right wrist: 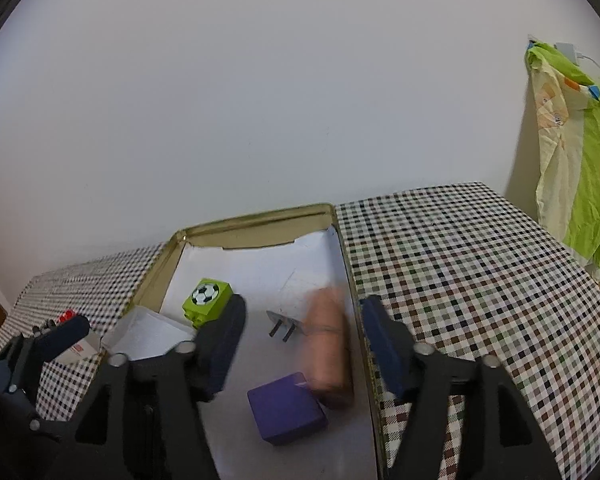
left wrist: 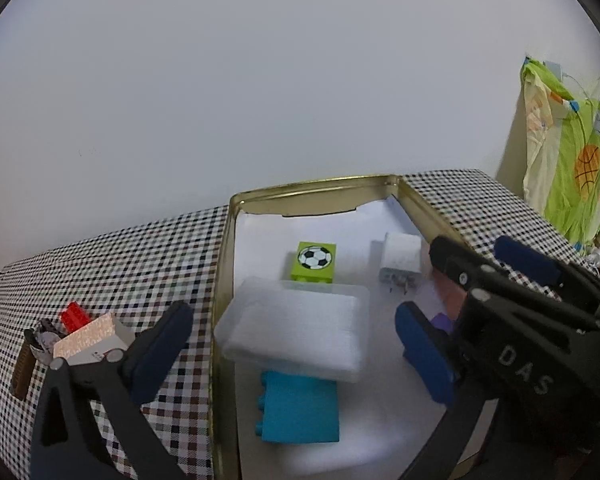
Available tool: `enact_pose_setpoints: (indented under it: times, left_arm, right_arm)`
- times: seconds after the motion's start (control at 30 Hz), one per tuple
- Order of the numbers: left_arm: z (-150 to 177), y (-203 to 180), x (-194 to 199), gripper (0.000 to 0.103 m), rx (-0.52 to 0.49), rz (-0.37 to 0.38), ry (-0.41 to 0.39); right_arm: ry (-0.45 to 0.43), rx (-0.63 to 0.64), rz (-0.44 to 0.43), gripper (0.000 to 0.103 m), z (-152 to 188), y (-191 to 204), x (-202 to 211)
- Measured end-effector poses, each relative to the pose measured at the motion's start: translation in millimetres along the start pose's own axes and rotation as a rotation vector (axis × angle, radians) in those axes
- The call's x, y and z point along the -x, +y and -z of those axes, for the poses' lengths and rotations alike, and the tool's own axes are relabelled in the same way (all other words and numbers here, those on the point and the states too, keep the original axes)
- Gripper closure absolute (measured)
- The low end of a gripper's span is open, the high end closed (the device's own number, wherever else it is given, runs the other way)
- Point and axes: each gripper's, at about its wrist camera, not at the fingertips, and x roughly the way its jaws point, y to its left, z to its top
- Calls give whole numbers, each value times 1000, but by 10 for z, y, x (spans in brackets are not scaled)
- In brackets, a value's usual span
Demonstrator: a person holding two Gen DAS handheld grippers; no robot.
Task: Organize rigid objects
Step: 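Carry both boxes into the gold tray and open both tools, then lift both open tools out of the tray toward the remaining objects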
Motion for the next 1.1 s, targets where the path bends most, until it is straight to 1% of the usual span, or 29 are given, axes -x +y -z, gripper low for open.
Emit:
enact_pose_setpoints:
  times: [0.03,0.1,0.23,0.27,0.3,0.37,0.47,0.53,0.6,0.63,0.73,0.83,0.93,1.0,1.07,1.1]
  left_arm:
    - [0,0,-1,1,2,3,2]
    - [5,2,-12,0,10,2,1]
    - [12,10,-24,0,25,13,9]
    - [16,14,-13,0,26,17,9]
    - [18,14,-2,0,26,20,8]
    - [12,29,55,0,28,20,-14]
    - [-23,114,190,0,47,-1,-77]
    - [-45,221,276,0,69,-30,-123]
    - [-59,345,318,0,99,-76,-152]
    - [-65,405,327,0,114,-100,-160]
    - [-68,662,320,0,177,-168,-172]
    - [-48,880,293,0,246,-209,-164]
    - [18,1073,276,0,302,-225,-162]
    - [56,1130,261,1,311,-250,-168]
    - [69,1132,239,1,296,-272,-174]
    - [71,1122,230,1,287,-276,-176]
  right_arm:
    - [-7,-8,-1,32,1,-14,5]
    - [-5,-23,-9,32,-7,-136,-121]
    - [-5,-60,-25,32,-4,-192,-123]
    - [-4,-64,-27,32,-8,-237,-184]
    - [-21,-69,-7,32,-9,-247,-187]
    - [-49,-82,-4,32,-20,-284,-156]
    - [-167,-142,18,32,-52,-415,35]
    - [-238,-193,50,32,-50,-509,166]
    - [-283,-236,89,32,-41,-597,243]
    - [-298,-259,106,32,-35,-642,266]
    - [-294,-298,101,32,-27,-703,251]
    - [-289,-283,99,32,-20,-673,209]
    - [-316,-244,98,32,-11,-595,233]
    - [-348,-219,100,32,6,-555,280]
    - [-390,-189,107,31,26,-494,340]
    - [-408,-173,118,27,35,-466,363]
